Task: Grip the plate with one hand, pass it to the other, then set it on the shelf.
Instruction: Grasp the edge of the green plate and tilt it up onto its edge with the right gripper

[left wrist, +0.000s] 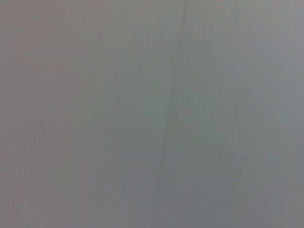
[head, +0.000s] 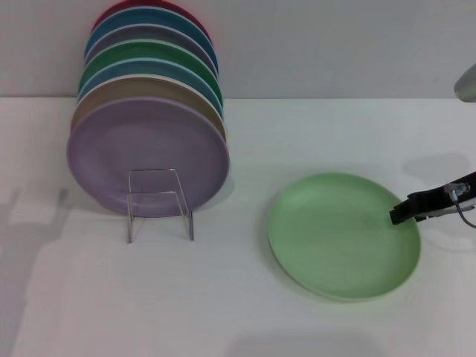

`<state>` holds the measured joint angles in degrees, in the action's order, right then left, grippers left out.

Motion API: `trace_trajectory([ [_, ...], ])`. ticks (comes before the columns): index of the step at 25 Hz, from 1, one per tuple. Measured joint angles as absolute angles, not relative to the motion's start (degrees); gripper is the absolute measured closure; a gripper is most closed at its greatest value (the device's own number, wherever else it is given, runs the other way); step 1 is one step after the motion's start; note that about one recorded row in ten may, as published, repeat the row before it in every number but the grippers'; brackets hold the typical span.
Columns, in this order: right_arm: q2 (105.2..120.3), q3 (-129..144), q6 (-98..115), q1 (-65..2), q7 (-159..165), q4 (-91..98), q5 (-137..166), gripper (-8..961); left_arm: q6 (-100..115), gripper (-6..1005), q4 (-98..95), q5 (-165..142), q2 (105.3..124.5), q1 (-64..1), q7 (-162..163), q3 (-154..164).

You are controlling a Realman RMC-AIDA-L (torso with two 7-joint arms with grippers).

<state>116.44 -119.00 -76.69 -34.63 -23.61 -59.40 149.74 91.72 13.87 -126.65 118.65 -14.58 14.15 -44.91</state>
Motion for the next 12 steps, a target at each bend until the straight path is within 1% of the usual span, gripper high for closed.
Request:
trace_trajectory([
  [7,116.46,-119.2,-76.89,-34.62,-23.55,-59.32,150.39,626,92.38,184,13.72,-126.65,118.59,-14.59,14.15,-44.91],
  [12,116.46,-119.23,-77.01,-34.58,-23.53,-59.3,151.05,697,92.72,184,13.7,-126.65,118.56,-14.59,14.15,-44.91],
])
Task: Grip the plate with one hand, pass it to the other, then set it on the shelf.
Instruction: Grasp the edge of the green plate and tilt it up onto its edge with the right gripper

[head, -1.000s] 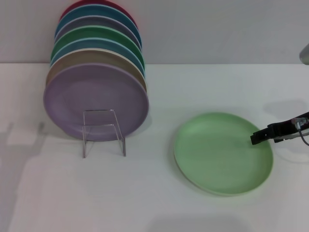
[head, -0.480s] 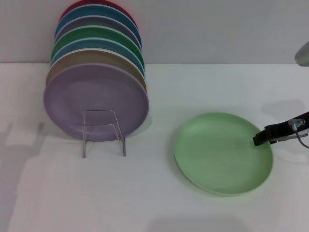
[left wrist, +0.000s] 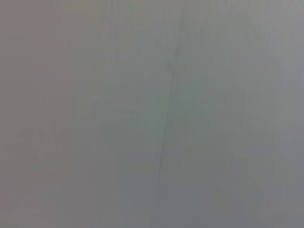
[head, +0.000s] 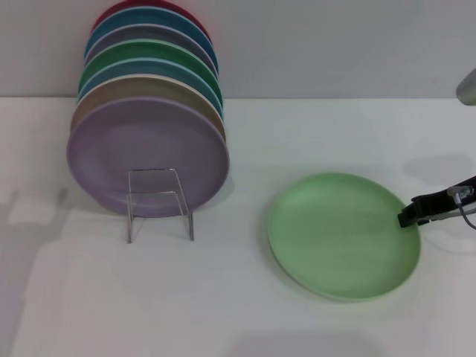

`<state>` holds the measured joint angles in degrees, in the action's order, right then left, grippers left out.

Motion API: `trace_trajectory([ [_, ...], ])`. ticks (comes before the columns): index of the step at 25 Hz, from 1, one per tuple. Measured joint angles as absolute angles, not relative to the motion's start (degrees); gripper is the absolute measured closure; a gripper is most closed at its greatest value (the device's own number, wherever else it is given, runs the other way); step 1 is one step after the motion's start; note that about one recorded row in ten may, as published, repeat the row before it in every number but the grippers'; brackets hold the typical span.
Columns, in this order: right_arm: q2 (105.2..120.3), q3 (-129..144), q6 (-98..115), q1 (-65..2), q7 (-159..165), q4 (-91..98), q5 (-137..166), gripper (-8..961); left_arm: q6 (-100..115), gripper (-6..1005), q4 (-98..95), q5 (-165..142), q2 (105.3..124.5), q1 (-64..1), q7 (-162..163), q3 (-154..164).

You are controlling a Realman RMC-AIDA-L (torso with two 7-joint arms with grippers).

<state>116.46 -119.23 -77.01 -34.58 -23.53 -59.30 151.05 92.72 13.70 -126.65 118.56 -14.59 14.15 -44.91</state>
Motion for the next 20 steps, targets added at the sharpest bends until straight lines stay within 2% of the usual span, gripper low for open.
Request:
trace_trajectory([
  [20,116.46,-118.93,-75.79,-35.44,-23.91,-56.77,151.09,770,92.99,184,13.98,-126.65,118.56,-13.82,14.15,-44.91],
])
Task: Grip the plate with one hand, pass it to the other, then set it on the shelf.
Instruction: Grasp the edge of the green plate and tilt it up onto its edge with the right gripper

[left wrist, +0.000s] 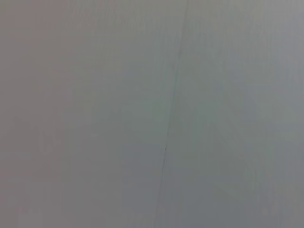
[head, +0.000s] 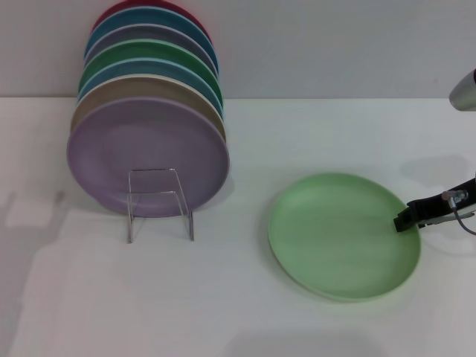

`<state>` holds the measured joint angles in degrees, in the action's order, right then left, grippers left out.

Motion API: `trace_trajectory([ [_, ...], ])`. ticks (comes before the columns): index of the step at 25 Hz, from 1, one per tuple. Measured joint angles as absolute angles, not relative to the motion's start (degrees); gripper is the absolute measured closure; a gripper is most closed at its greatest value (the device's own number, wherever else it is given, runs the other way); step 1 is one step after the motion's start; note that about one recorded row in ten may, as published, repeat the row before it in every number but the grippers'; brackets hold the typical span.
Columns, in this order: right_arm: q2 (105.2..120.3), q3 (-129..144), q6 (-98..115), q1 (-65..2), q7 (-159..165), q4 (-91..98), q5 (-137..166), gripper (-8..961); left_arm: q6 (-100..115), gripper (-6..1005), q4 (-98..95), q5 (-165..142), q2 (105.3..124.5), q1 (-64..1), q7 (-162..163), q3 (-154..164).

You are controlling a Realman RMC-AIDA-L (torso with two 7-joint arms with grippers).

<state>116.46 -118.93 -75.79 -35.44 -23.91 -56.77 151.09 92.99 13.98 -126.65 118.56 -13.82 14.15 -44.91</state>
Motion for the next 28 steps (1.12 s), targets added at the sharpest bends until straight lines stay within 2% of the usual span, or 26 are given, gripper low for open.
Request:
trace_trajectory([
  [11,116.48,-118.21,-74.98,-35.54,-24.77,-56.0,151.13,804,93.67,184,13.79,-126.65,118.61,-13.7,14.15,-44.91],
  [16,116.62,-118.2,-74.91,-35.14,-25.23,-56.48,151.46,920,93.87,184,13.76,-126.65,118.65,-13.71,14.15,-44.91],
  [17,116.7,-118.23,-74.79,-34.89,-25.36,-56.89,151.45,920,93.87,184,13.76,-126.65,118.65,-13.71,14.15,-44.91],
  [24,118.95,-118.26,-73.48,-30.61,-27.04,-69.29,150.37,924,94.23,185,13.89,-126.66,118.6,-13.71,14.15,-44.91],
  [28,118.97,-118.04,-72.8,-29.65,-27.54,-71.92,148.77,932,94.34,185,14.04,-126.65,118.59,-13.71,14.15,-44.91],
])
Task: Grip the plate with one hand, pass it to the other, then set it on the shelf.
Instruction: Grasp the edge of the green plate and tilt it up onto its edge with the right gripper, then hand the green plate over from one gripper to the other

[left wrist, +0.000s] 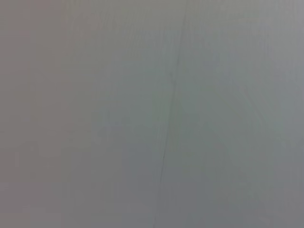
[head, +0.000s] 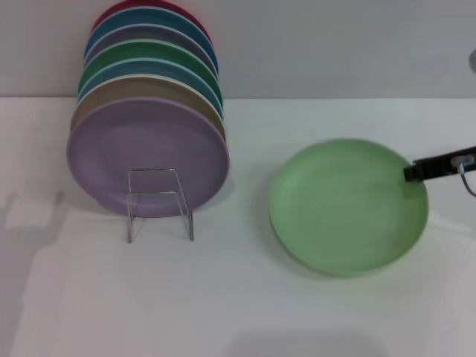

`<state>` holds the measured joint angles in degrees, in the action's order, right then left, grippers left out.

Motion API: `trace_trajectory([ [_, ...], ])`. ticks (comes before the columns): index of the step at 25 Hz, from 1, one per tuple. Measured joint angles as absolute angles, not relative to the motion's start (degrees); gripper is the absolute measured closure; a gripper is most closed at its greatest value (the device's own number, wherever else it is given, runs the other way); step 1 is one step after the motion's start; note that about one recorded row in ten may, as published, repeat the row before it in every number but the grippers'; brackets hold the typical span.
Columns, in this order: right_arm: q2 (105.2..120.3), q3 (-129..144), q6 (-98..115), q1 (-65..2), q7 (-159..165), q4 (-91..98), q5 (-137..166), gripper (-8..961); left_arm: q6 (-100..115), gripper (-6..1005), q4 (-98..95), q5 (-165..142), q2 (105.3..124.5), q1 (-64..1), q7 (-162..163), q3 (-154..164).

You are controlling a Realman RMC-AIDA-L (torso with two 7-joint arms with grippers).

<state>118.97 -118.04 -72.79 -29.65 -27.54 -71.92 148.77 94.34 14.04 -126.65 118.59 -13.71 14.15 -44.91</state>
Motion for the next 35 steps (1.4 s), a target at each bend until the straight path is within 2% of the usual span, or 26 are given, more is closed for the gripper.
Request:
trace_trajectory([
  [8,119.01,-117.69,-69.18,-27.75,-29.84,-76.36,147.04,940,94.78,184,14.07,-126.65,118.56,-13.71,14.15,-44.52],
  [15,119.07,-113.16,-57.75,-23.42,-32.31,-79.68,146.72,940,94.92,185,14.07,-126.65,118.6,-13.71,14.14,-43.85],
  [26,119.18,-105.75,-37.87,-19.44,-41.62,-76.12,137.71,939,95.02,184,14.06,-126.65,118.65,-13.92,14.08,-43.59],
  [35,119.18,-100.67,-30.72,-17.02,-41.8,-76.89,137.72,939,95.02,184,14.06,-126.65,118.66,-14.03,14.11,-43.59],
])
